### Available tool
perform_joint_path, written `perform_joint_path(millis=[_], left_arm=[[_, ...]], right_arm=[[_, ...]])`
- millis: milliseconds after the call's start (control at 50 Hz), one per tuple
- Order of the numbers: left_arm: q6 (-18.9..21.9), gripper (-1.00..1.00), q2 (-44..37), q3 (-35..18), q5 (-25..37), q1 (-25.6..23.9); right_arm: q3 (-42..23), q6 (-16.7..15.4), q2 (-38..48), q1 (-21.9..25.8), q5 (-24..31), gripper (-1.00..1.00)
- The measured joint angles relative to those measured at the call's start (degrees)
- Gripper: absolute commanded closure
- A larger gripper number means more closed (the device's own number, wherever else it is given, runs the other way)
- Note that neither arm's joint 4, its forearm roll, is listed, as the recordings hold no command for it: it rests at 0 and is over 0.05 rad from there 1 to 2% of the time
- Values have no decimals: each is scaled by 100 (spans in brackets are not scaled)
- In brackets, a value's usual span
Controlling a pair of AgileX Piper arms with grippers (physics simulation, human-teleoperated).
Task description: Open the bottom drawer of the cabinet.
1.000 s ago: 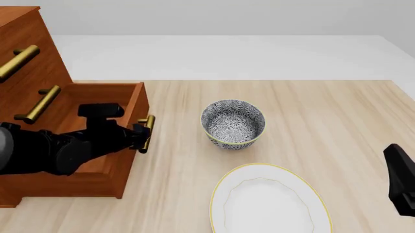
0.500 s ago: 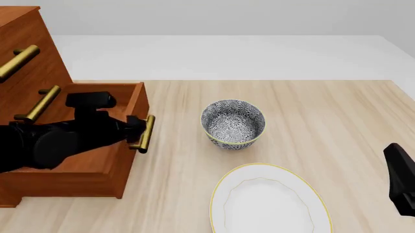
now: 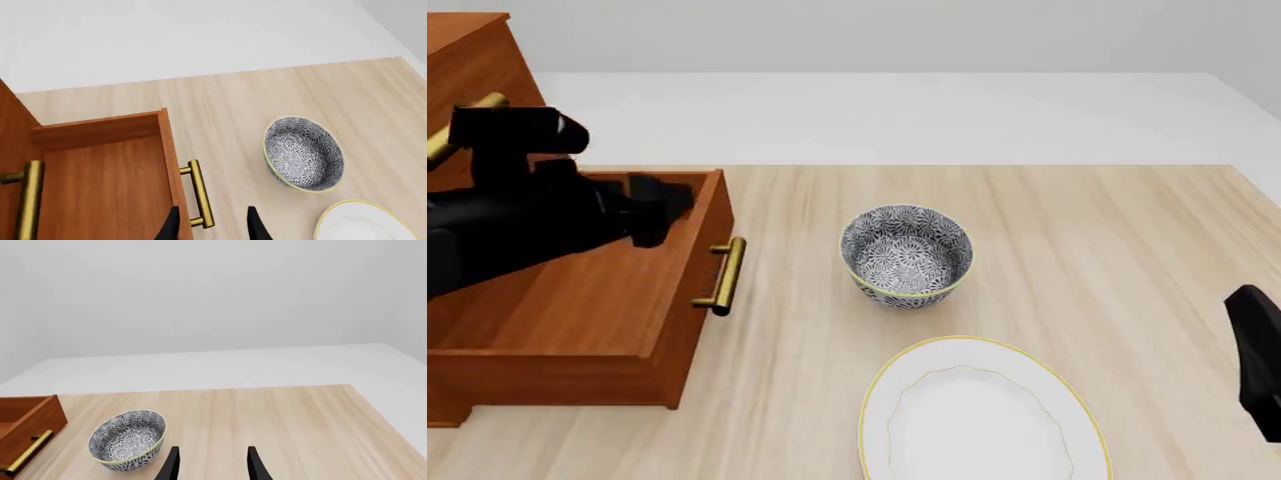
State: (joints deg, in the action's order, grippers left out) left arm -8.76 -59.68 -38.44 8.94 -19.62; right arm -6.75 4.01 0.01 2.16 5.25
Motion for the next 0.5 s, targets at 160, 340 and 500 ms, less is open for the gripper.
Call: perform_joint_path(millis=[160,340,500], left_arm=[[41,-100,688,-20,373,-1],[64,-100,1505,4,825,-76],[87,-100,2214,-22,1276,-138]], right_arm=[[-225,-32,0,79,143,-100],[-748,-195,0,299,603,-100],[-1428,-466,0,528,1303,-100]])
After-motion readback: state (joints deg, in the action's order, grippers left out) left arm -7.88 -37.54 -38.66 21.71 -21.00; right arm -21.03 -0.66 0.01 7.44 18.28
